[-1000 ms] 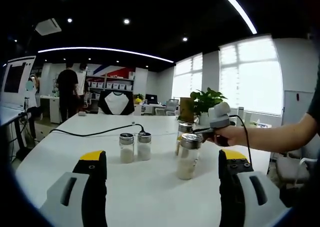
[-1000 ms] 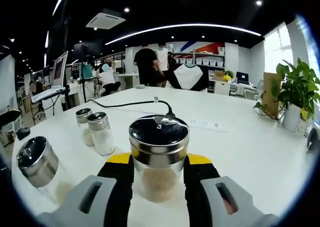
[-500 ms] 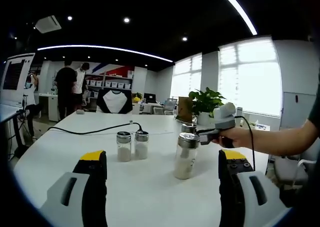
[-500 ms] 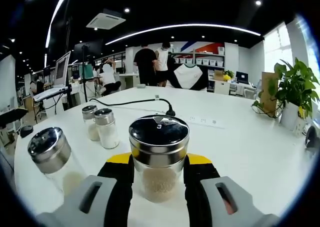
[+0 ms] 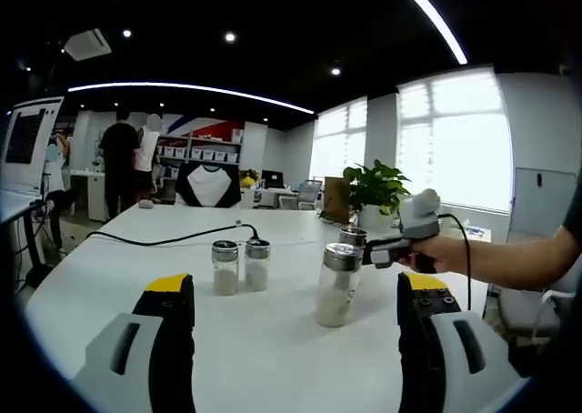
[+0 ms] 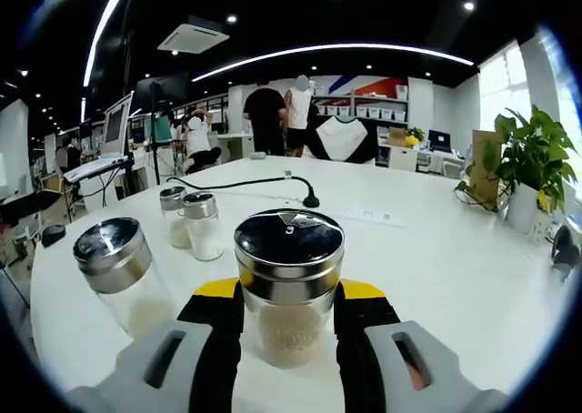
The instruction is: Rotate the seasoning bottle until the label or dispensing opening points toward the visible target arrow and the bottle remains upright within the marked orientation range
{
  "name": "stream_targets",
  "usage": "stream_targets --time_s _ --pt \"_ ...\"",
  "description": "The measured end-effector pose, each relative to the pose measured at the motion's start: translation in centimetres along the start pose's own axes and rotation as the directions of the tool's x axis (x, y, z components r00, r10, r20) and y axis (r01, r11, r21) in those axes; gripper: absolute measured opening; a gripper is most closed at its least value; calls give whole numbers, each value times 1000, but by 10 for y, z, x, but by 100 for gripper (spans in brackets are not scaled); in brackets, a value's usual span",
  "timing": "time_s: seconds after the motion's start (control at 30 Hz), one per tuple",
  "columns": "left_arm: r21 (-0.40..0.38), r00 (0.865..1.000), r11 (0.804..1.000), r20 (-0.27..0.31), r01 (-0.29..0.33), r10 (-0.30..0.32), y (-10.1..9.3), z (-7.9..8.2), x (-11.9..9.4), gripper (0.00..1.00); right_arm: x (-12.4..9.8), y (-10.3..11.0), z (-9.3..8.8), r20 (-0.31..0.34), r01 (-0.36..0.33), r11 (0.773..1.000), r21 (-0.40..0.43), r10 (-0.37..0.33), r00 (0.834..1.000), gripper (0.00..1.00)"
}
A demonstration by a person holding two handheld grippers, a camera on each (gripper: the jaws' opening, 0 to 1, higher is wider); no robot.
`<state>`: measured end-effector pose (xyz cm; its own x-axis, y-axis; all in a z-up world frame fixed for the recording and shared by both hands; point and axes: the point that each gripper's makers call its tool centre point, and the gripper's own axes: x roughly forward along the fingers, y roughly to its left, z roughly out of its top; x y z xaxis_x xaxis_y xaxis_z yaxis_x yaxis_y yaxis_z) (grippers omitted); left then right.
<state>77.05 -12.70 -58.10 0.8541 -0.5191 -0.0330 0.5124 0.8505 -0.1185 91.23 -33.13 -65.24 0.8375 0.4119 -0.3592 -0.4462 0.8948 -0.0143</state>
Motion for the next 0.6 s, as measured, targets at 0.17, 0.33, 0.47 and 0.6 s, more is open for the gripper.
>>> stream_targets --time_s 0.17,0.33,0.47,0.6 --pt "-3 1000 1000 3 -3 3 1 1 0 98 -8 4 -4 1 5 1000 -4 -5 1000 37" --pt "-4 1000 1000 0 1 -1 -1 0 1 98 -13 5 -6 -8 8 1000 -2 -8 1000 37" --pt "-2 1000 1000 0 8 -8 -4 1 1 98 -18 6 -8 -9 16 1000 2 -16 1000 37" --pt "-2 1000 1000 -2 9 -9 -4 1 2 98 -23 6 -10 -18 19 1000 6 -19 1000 37"
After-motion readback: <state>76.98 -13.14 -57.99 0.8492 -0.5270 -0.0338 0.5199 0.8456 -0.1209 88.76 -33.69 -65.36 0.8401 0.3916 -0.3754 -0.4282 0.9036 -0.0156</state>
